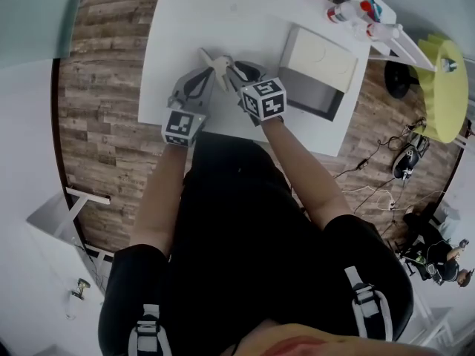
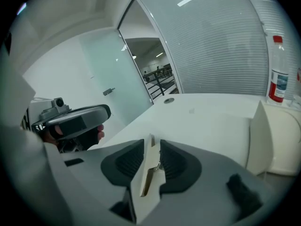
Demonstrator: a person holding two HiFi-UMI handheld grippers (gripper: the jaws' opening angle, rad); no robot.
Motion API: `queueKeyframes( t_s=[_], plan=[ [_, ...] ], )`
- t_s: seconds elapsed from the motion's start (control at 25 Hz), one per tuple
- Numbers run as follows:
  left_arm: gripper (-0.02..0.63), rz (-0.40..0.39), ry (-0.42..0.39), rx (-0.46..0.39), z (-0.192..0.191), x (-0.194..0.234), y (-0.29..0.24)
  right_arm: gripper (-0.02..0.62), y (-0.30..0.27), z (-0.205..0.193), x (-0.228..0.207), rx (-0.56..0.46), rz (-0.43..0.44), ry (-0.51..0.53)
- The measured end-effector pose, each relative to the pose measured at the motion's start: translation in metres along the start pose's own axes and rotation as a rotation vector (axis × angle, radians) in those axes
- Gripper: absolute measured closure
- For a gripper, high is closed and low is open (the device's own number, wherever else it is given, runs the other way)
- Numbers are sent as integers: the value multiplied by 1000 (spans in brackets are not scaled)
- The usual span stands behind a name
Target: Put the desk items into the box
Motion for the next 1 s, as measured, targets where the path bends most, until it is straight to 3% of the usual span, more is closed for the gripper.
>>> queueKeyframes(
  t_s=[0.2, 0.48, 0.84, 1.0],
  plan=[
    [594, 9, 19, 1, -6, 14, -3, 454, -29, -13, -3, 65, 17, -78],
    [594, -3, 34, 5, -9, 20, -7, 456, -49, -31, -13, 121, 43, -168],
    [594, -8, 41, 20, -9, 32, -2, 554, -56, -26, -10, 87, 109, -250],
    [592, -21, 35, 19, -3, 31, 0, 566, -51, -15, -8, 76, 100, -221]
  ],
)
Point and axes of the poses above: the fingertips, and each gripper's own axes: y backward along the fingers, x to its left, z out of its top, the point moved 7 cm from there along y, backward along the fingers, and after that the axes turned 15 degrees about y, right-handed, at the moved point
